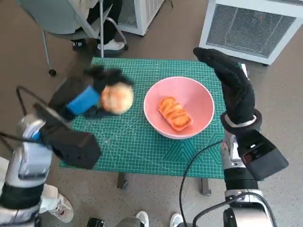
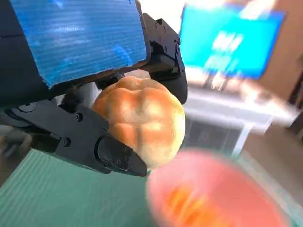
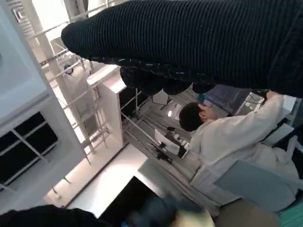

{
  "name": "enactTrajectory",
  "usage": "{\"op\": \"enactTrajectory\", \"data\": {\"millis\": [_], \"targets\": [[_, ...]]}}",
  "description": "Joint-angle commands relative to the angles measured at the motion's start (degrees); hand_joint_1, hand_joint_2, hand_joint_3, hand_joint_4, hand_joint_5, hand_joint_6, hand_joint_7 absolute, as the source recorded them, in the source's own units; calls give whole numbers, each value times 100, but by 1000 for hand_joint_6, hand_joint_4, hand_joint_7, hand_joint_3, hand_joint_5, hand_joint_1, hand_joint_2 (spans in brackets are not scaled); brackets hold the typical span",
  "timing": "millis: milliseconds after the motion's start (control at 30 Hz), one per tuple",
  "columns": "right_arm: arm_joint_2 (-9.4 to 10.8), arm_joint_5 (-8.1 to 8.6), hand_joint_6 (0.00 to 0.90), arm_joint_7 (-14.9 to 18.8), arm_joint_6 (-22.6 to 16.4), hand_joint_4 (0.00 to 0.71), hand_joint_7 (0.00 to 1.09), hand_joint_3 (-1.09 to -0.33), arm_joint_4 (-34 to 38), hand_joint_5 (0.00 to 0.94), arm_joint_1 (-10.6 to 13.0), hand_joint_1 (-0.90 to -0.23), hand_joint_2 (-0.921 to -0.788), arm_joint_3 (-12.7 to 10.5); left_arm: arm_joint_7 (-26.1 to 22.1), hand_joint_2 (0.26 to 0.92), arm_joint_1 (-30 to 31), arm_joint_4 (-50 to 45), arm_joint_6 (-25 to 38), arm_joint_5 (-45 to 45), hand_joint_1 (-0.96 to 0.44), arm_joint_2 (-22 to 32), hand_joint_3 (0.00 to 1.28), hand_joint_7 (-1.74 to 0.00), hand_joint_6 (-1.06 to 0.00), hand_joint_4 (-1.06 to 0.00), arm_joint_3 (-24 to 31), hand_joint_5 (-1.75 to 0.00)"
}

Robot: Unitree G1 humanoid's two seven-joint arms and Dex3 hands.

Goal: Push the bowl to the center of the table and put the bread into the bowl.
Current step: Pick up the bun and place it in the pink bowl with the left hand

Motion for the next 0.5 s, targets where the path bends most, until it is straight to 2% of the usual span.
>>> {"op": "enactTrajectory", "data": {"millis": [33, 267, 500], "targets": [[2, 63, -1, 93, 65, 253, 800, -782, 25, 215, 133, -588, -921, -7, 248, 920, -618, 408, -253, 91, 0, -450, 102, -1246, -619, -616, -373, -1176], [-24, 35, -1, 92, 32, 246, 792, -779, -5, 223, 150, -583, -921, -23, 290, 920, -1335, 1680, -750, 60, 1, -967, 99, -1248, -607, -633, -864, -1166], [-71, -13, -1, 86, -44, 227, 758, -775, -26, 227, 183, -584, -921, -35, 206, 920, -1788, 2969, -957, 94, 0, -1400, 126, -1272, -557, -620, -1276, -1211]]}}
